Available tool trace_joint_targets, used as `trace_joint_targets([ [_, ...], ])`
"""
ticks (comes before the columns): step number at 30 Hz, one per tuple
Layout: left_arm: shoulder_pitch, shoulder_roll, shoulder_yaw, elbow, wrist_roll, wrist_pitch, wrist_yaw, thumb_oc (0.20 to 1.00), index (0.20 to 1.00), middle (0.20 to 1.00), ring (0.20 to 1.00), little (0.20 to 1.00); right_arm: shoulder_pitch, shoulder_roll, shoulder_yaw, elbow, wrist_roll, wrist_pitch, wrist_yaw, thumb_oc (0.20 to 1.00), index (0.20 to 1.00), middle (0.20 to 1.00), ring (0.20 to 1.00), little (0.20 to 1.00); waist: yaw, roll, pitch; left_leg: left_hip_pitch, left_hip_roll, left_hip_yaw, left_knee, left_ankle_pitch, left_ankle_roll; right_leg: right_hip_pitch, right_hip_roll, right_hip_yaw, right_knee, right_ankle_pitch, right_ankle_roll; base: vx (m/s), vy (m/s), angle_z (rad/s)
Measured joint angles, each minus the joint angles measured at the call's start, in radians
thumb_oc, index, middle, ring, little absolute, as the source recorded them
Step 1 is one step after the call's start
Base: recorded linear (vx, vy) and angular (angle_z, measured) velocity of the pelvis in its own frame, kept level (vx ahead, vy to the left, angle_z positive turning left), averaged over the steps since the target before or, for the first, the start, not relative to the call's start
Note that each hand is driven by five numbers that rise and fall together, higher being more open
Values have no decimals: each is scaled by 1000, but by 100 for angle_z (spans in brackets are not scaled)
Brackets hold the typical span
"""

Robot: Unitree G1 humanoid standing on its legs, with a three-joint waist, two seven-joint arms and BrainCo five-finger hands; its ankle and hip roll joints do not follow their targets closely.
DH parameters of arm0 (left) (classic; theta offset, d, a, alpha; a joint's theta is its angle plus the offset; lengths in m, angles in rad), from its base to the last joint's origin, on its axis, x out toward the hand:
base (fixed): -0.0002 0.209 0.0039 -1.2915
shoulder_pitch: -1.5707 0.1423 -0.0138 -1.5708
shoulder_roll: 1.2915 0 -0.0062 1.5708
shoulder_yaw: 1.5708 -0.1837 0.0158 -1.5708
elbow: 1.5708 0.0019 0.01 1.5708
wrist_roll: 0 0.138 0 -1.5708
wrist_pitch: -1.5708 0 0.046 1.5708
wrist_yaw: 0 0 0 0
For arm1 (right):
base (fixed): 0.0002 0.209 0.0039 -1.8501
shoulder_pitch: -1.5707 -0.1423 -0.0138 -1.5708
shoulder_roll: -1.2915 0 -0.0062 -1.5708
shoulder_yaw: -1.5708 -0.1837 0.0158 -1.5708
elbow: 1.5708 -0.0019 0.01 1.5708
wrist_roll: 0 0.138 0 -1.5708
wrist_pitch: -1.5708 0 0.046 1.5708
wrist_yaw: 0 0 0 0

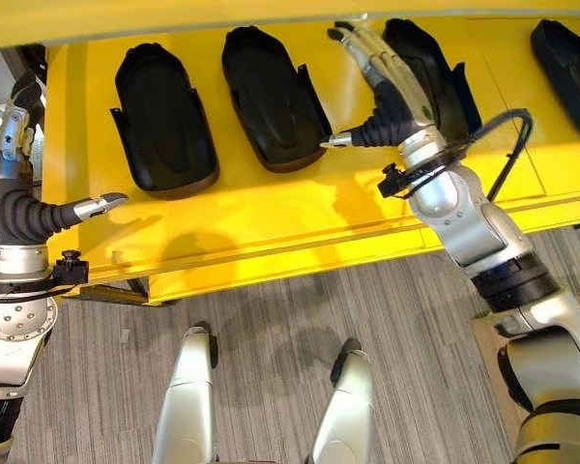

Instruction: Move parts from the plastic box to the shelf.

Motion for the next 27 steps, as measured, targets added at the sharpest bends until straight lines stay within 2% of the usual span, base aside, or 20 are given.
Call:
trace_joint_targets([
  [2, 10, -12, -13, 0, 0, -1, -7, 1000, 1000, 1000, 1000, 1000, -88, -7, 77, 98, -53, 4, 5, 1000, 1000, 1000, 1000, 1000, 11, 0, 0, 0, -2, 1, 2, 0, 1, 1, -3, 0, -2, 0, 0, -13, -3, 2],
  [5, 32, -16, -12, 0, 0, -2, -7, 1000, 1000, 1000, 1000, 1000, -110, -7, 117, 134, -105, 23, 24, 1000, 1000, 1000, 1000, 1000, 18, 0, 0, -1, -5, 2, 3, -1, 1, 1, -5, 0, -4, 0, 0, 0, 0, 0],
  [22, 36, -25, -12, 31, -9, -3, -7, 1000, 1000, 1000, 1000, 1000, -75, 10, 151, 271, -105, 38, 92, 1000, 1000, 1000, 1000, 1000, 19, 1, 0, 6, -6, 4, 2, -1, 2, 11, -6, 0, -15, 5, -4, 0, 0, 0],
  [27, 38, -26, -13, 31, -11, -3, -8, 1000, 1000, 1000, 1000, 1000, -70, 45, 160, 329, -106, 44, 107, 1000, 1000, 1000, 1000, 1000, 23, 12, 1, 6, -7, 6, 2, -2, 3, 12, -6, 0, -18, 7, -7, 0, 0, 0],
])
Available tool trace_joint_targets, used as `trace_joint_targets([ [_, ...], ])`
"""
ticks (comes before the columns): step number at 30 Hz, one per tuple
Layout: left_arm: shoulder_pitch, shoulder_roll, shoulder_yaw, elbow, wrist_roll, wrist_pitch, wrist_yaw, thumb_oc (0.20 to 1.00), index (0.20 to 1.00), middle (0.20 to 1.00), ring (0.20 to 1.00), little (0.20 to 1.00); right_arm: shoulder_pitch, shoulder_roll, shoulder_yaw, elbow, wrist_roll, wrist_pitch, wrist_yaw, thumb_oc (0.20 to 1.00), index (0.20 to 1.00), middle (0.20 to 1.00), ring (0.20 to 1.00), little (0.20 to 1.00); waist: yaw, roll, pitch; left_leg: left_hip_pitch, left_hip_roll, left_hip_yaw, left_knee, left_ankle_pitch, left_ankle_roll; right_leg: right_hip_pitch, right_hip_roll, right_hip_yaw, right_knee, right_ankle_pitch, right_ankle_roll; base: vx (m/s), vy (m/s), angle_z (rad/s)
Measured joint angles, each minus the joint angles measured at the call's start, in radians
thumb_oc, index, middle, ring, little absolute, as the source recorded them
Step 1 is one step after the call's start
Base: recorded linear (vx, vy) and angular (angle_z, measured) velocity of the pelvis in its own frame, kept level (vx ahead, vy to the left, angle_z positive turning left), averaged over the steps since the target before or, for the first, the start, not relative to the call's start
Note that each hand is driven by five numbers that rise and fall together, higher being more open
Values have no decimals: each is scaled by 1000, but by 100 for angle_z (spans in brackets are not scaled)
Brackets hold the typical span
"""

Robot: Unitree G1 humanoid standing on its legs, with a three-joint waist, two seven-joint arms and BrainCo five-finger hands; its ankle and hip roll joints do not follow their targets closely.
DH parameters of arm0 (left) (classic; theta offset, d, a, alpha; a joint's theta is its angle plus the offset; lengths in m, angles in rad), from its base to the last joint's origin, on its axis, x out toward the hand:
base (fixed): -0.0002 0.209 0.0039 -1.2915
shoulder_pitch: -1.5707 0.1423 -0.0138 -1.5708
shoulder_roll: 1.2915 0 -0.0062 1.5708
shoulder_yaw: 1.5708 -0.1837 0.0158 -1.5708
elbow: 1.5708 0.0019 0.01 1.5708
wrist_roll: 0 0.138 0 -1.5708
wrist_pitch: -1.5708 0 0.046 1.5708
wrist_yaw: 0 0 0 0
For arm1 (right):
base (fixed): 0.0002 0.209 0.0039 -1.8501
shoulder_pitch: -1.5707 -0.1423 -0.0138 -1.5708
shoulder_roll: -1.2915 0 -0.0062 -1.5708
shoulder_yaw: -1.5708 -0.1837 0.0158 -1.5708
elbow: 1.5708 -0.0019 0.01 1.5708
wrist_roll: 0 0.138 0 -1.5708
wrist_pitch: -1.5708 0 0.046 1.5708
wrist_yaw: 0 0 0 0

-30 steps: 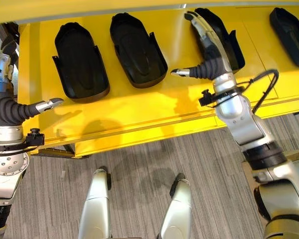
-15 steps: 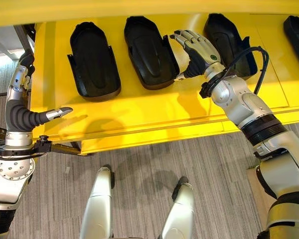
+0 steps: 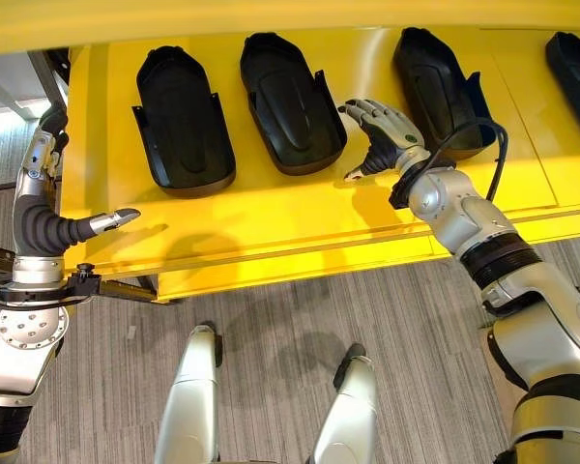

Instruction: Move parts from the plastic box to the shelf.

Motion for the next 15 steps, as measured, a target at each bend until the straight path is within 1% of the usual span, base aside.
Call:
trace_joint_targets([
  [1, -2, 0, -3, 0, -21, 0, 0, 1000, 1000, 1000, 1000, 1000, -2, 0, 16, 17, -15, 2, 0, 1000, 1000, 1000, 1000, 1000, 5, 4, 0, -1, 0, 0, 0, 0, 0, 0, 0, 0, 0, 0, 0, 0, 0, 0],
  [5, -3, 0, -10, 0, -29, 0, -1, 1000, 1000, 1000, 1000, 1000, -11, -1, 77, 16, -57, 11, 1, 1000, 1000, 1000, 1000, 1000, 13, 5, 0, -5, -1, 0, 0, 0, 0, -2, -1, -1, -2, 0, 0, 0, 0, 0],
  [8, -3, 0, -17, 0, -30, 0, -1, 1000, 1000, 1000, 1000, 1000, -18, -1, 90, 13, -82, 15, 3, 1000, 1000, 1000, 1000, 1000, 22, 7, 1, -8, -1, 0, 0, 0, 0, -4, -1, -2, -2, 0, 0, 0, 0, 0],
  [15, -8, -1, -19, 0, -35, 0, -20, 1000, 1000, 1000, 1000, 1000, -58, 26, 103, -20, -117, 21, 3, 1000, 1000, 1000, 1000, 1000, 23, 7, 1, -20, -2, -4, 2, 1, -2, -10, -1, -6, -2, 1, 0, 0, 0, 0],
])
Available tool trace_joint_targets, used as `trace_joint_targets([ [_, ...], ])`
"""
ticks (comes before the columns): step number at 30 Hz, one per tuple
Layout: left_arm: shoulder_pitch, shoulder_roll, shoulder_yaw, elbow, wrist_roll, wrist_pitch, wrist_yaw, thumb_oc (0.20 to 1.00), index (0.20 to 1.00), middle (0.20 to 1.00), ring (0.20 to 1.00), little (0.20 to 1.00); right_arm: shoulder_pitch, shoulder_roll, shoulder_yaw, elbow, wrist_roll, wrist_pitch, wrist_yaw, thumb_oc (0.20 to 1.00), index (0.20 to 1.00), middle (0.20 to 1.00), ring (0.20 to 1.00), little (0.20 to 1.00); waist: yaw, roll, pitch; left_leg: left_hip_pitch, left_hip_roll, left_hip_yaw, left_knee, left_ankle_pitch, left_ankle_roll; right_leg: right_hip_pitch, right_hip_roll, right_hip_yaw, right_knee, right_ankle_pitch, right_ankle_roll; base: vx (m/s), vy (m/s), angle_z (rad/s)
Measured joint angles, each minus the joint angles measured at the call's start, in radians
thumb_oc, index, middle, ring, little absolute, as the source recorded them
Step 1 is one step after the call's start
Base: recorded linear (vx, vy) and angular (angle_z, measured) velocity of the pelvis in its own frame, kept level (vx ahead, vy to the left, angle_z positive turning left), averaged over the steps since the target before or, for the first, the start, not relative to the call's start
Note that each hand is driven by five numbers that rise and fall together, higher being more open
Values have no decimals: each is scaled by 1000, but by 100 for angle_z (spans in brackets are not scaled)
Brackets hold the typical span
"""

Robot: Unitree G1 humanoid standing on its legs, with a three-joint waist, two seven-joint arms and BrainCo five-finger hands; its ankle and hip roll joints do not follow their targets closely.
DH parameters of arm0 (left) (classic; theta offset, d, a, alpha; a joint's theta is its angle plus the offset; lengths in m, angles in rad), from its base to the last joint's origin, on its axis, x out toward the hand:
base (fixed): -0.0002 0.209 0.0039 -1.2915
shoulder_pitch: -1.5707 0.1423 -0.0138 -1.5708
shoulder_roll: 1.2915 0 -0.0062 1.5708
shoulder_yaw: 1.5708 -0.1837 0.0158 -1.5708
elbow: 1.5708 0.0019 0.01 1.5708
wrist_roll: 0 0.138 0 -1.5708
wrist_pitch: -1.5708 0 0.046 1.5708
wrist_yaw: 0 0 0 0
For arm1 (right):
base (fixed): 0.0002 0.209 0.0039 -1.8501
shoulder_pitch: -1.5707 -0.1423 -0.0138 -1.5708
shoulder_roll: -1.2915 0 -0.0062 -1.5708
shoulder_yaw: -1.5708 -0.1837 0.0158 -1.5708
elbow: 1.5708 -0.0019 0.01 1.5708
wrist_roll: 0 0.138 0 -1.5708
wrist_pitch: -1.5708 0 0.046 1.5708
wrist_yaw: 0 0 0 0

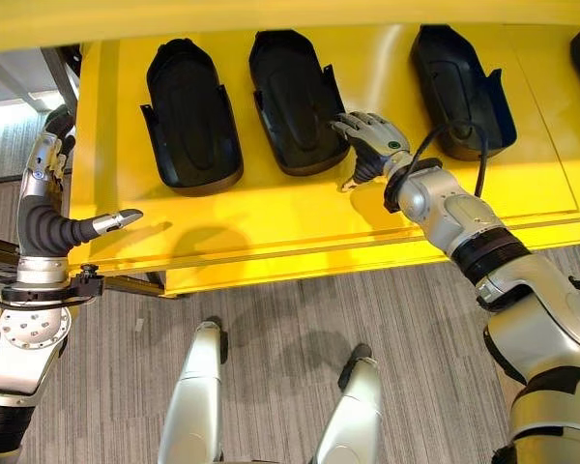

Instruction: Move parts from the plastic box to the shelf.

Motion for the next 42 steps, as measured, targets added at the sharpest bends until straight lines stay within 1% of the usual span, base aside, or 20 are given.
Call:
trace_joint_targets([
  [7, -12, 0, 0, 0, 0, 0, 0, 1000, 1000, 1000, 1000, 1000, -31, 24, 16, 7, -37, 1, 1, 1000, 1000, 1000, 1000, 1000, 8, -1, 1, -4, -1, -3, 1, 0, 0, 0, 0, -4, -2, 0, 0, 0, 0, 0],
  [8, -11, 0, -1, 0, 0, 0, 1, 1000, 1000, 1000, 1000, 1000, -51, 49, 30, 56, -37, 2, 1, 1000, 1000, 1000, 1000, 1000, 7, -1, 2, -6, -1, -4, 1, 0, 1, -2, 0, -4, -2, 0, 0, 0, 0, 0],
  [12, -9, 0, -1, 0, -1, 0, 1, 1000, 1000, 1000, 1000, 1000, -65, 51, 43, 99, -36, 3, 0, 1000, 1000, 1000, 1000, 1000, 17, -3, 3, -10, -2, -6, 1, -1, 1, -2, 0, -7, -4, 0, 0, 0, 0, 0],
  [15, -6, 0, -2, 0, -3, 0, 1, 1000, 1000, 1000, 1000, 1000, -79, 65, 43, 180, -35, 8, -4, 1000, 1000, 1000, 1000, 1000, 24, -3, 3, -19, -5, -12, 1, 0, 1, -2, -2, -15, -8, 1, 2, 12, 2, 5],
  [17, -5, 0, -1, 0, -4, 0, 1, 1000, 1000, 1000, 1000, 1000, -87, 65, 44, 180, -34, 13, -5, 1000, 1000, 1000, 1000, 1000, 22, -3, 3, -30, -7, -19, 10, 0, 0, -2, -3, -23, -9, 2, 3, 15, 0, 7],
  [38, -6, -2, -1, 0, -4, 0, 5, 1000, 1000, 1000, 1000, 1000, -104, 67, 52, 185, -35, 13, -21, 1000, 1000, 1000, 1000, 1000, 21, 0, 8, -37, -12, -19, 14, -4, 7, -5, -7, -24, -11, 3, 2, 0, 0, 0],
  [42, -9, -31, 0, 0, -4, 0, 8, 1000, 1000, 1000, 1000, 1000, -104, 58, 44, 116, -29, 20, -21, 1000, 1000, 1000, 1000, 1000, 15, 3, 10, -39, -12, -18, 14, -4, 7, -7, -7, -23, -11, 3, 2, 0, 0, 0],
])
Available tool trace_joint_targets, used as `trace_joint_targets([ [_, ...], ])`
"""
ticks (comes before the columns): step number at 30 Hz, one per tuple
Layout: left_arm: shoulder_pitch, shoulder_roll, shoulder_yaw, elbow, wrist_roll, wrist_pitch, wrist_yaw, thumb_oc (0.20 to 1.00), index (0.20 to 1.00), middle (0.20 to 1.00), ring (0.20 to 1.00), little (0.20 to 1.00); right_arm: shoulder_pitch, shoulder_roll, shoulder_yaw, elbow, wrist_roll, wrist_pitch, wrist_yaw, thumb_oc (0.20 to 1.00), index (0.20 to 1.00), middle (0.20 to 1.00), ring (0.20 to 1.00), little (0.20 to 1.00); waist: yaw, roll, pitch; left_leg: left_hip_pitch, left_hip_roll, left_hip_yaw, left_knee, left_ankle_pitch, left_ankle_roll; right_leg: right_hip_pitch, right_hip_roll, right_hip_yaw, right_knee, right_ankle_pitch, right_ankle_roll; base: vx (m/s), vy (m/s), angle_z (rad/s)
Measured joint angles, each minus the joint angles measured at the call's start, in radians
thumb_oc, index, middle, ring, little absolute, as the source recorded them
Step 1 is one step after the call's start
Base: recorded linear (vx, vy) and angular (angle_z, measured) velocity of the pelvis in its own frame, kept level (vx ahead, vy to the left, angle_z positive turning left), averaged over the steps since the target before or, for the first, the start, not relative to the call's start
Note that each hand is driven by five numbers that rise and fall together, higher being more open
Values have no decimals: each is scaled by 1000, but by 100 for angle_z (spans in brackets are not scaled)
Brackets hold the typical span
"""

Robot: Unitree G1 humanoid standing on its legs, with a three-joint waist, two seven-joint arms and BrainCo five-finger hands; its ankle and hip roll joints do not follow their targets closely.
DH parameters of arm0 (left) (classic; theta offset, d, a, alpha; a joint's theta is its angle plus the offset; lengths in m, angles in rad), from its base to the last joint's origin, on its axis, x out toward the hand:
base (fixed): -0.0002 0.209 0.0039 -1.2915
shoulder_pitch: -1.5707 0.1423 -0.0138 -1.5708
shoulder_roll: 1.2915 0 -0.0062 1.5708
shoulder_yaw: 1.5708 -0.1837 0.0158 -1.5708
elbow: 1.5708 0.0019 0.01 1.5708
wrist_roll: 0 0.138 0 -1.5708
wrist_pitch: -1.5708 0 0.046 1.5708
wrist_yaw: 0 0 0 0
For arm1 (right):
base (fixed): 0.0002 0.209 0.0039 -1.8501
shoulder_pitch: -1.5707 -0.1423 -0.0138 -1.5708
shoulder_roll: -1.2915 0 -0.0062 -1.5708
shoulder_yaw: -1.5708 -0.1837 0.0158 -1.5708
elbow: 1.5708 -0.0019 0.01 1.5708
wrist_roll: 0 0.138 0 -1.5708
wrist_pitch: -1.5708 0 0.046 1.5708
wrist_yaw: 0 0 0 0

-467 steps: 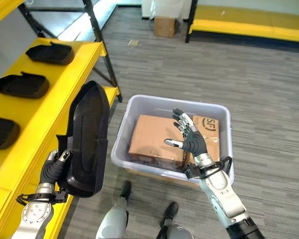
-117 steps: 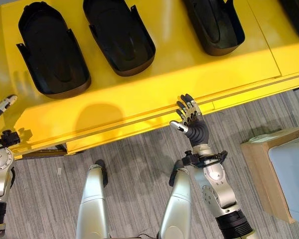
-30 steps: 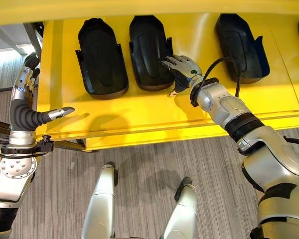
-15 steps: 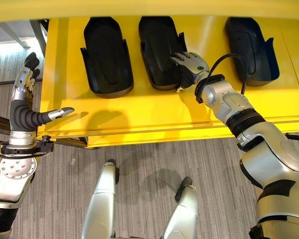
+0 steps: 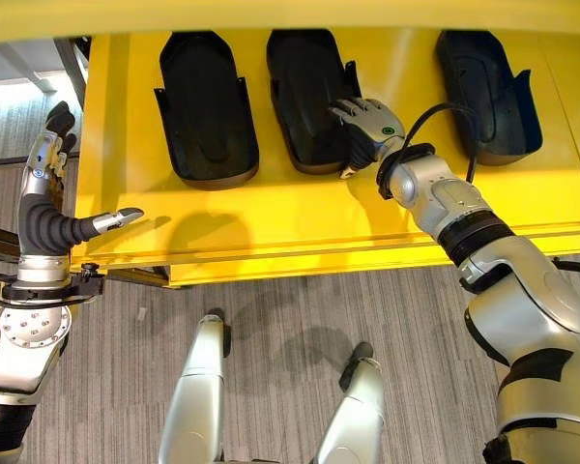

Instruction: Move parts from the plastic box to the shelf.

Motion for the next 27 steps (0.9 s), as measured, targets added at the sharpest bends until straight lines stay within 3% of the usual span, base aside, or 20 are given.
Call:
trace_joint_targets([
  [27, -1, -4, 1, 0, 0, 0, 22, 1000, 1000, 1000, 1000, 1000, 2, 21, -19, -31, 72, -8, -10, 1000, 1000, 1000, 1000, 1000, -12, 2, 5, -1, 0, -1, 6, 2, -3, 0, 1, 1, 1, 3, 1, 0, 0, 0],
])
